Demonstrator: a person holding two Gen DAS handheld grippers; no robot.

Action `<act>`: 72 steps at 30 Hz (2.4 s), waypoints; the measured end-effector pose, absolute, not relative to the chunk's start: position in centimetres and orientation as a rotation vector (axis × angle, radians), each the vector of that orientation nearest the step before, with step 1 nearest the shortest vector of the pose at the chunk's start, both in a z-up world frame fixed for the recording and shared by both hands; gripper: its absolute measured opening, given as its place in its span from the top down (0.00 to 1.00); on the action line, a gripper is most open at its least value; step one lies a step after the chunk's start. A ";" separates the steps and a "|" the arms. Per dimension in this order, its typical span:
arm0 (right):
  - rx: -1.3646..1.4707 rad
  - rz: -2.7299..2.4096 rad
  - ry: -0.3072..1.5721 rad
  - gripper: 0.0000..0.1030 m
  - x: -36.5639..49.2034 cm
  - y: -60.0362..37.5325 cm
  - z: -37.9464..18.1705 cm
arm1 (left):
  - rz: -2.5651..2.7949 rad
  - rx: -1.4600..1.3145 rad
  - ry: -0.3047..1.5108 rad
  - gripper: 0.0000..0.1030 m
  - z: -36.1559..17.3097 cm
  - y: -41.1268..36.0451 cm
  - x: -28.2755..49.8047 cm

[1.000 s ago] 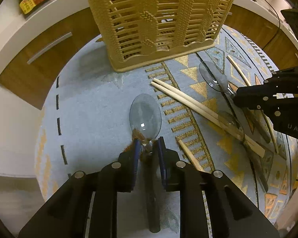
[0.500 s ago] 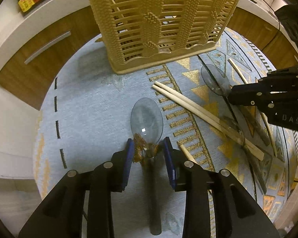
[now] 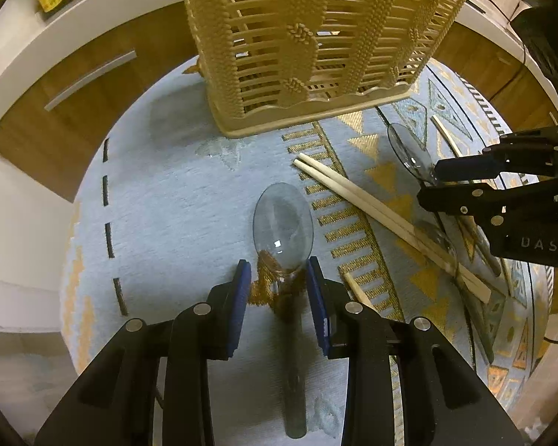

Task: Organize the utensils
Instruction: 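Lift both held clear spoons up over the tan basket, then open the right gripper to drop its clear spoon into the basket, then lower the right gripper and grasp another clear spoon while the left gripper holds its spoon above the basket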

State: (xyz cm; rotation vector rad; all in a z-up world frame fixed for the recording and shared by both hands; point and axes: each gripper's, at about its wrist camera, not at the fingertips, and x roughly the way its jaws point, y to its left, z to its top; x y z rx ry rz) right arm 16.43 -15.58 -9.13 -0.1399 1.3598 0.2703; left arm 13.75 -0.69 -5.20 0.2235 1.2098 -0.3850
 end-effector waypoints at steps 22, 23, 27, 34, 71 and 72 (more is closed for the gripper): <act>-0.060 0.441 0.971 0.97 10.4 -14.8 0.4 | -0.505 0.086 0.816 0.99 5.3 -0.5 7.8; -0.047 0.451 0.941 0.97 10.2 -15.0 1.3 | -0.510 0.073 0.789 0.99 6.3 -0.6 7.5; -0.068 0.504 0.871 0.97 9.8 -16.1 4.1 | -0.521 0.045 0.697 0.99 9.4 -0.9 7.3; 0.050 0.595 1.013 0.94 11.2 -17.0 0.0 | -0.530 0.018 0.723 0.99 8.4 -0.2 7.5; -0.180 0.292 1.087 0.12 14.2 -16.3 -3.5 | -0.548 -0.047 0.786 0.98 4.5 2.9 8.9; -0.203 0.290 1.103 0.12 14.5 -16.1 -3.9 | -0.547 -0.044 0.787 0.98 4.4 2.8 9.0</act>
